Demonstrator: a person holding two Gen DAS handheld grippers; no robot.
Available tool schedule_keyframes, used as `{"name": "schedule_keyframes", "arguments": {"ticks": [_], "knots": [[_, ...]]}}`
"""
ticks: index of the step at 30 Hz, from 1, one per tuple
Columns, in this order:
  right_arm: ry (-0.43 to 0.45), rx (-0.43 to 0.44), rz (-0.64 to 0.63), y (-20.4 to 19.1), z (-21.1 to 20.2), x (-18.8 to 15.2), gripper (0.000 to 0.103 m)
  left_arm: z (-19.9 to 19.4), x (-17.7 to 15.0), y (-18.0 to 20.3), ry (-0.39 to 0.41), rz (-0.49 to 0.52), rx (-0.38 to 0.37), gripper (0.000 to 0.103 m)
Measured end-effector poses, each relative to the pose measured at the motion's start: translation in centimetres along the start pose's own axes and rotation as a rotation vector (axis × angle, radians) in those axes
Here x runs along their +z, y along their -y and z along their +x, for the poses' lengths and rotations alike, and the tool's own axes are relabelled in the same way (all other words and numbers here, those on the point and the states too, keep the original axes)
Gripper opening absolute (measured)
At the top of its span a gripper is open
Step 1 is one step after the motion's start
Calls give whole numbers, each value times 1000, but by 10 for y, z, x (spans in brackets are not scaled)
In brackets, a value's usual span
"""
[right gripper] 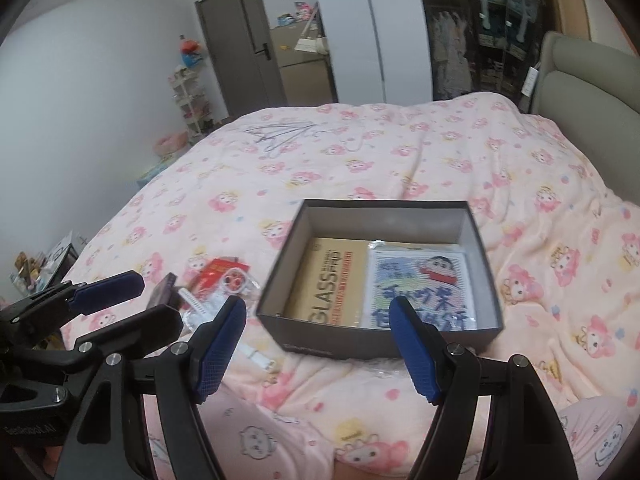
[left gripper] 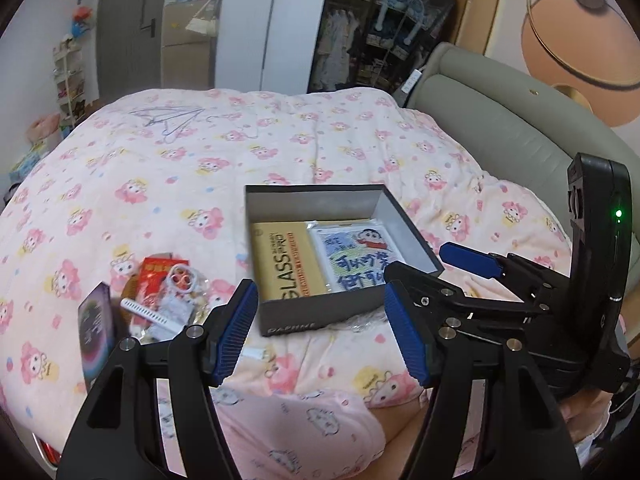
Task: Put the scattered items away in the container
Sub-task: 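Move the left gripper to the black screen-protector box on the bed, then grasp the black screen-protector box with the left gripper and lift it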
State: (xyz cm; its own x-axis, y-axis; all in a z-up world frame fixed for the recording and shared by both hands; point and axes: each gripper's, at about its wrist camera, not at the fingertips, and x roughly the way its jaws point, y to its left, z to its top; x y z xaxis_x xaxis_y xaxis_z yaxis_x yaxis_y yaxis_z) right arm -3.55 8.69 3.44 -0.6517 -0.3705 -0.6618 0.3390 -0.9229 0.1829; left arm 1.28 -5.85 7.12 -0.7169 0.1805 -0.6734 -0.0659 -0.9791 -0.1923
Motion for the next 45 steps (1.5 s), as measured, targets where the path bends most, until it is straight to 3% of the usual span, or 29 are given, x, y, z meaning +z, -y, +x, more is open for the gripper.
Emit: {"name": "schedule_keyframes", "arguments": {"ticks": [9, 14, 22, 32, 39, 45], "knots": [[-32, 73, -87, -55, 12, 0, 70, -26, -20, -51, 27, -85, 50, 67], [-82, 158, -150, -93, 34, 0, 67, -35, -38, -91, 40, -179, 99, 67], [-327, 343, -237, -164, 118, -12, 66, -22, -82, -182, 19, -412, 181, 65], [-482, 368, -381, -236, 201, -14, 66, 11, -119, -287, 4, -671, 178, 65], [-630, 337, -354, -244, 268, -20, 66, 62, -166, -356, -79, -874, 124, 65], [-707, 313, -378, -254, 297, -29, 66, 88, -180, -378, -84, -932, 65, 63]]}}
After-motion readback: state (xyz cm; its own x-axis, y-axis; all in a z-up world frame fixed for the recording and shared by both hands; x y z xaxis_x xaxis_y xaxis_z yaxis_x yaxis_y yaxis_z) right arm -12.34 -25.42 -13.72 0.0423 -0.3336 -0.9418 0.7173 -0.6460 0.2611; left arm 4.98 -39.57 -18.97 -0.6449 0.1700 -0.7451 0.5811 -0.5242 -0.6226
